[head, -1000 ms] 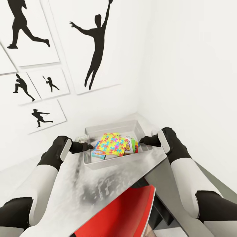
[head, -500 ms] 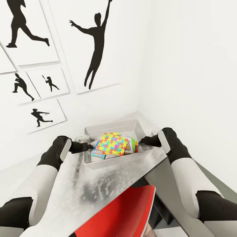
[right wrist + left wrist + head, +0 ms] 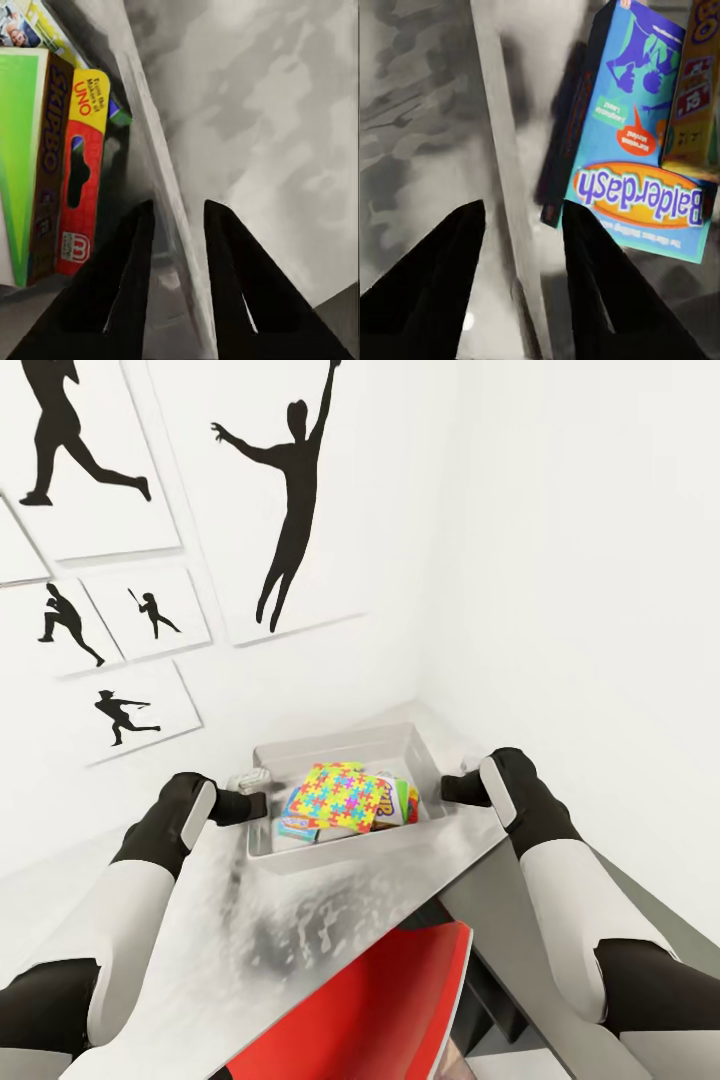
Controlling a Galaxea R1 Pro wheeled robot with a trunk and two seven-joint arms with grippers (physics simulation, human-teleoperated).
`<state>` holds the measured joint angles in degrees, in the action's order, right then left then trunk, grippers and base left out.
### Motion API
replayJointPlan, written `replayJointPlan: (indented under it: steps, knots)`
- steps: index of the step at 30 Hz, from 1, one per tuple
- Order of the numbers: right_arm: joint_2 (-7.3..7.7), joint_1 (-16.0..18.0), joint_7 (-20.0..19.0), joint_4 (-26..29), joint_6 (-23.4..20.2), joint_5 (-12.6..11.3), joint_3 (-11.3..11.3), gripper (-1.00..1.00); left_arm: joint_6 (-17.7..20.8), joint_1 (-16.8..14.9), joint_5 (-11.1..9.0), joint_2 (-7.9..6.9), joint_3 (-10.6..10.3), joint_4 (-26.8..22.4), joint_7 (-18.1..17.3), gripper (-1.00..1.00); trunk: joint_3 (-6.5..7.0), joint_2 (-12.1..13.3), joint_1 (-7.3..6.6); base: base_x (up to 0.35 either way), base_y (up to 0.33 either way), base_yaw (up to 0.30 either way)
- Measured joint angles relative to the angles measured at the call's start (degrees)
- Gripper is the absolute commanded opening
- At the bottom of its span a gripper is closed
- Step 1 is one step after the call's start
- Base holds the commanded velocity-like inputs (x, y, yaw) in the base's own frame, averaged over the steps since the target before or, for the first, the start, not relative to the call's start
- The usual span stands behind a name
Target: Put all the toys in the child's room - the three board games (two on the bed and one on the table), the two jigsaw puzzles on the table, and the tennis ball on the table - inside the toy box on the table in the child's room.
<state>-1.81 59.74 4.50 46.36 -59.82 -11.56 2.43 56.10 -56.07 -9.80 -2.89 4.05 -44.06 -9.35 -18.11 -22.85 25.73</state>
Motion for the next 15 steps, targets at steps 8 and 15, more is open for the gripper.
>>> replayJointPlan:
  steps: [8,15]
  knots:
    - [0.04,-0.09,-0.01,0.00,0.02,-1.05,0.01,-1.00,-0.11,0.02,0.88,-0.02,-0.07,0.04,-0.13,-1.00,-0.01,0.03,0.01,0.000,0.000,0.000]
    - [-0.04,-0.10,0.00,0.15,0.01,-0.91,0.01,-1.00,-0.09,0.03,1.16,-0.02,-0.05,-0.01,-0.28,-1.00,-0.01,0.03,0.02,-0.013,0.000,0.000]
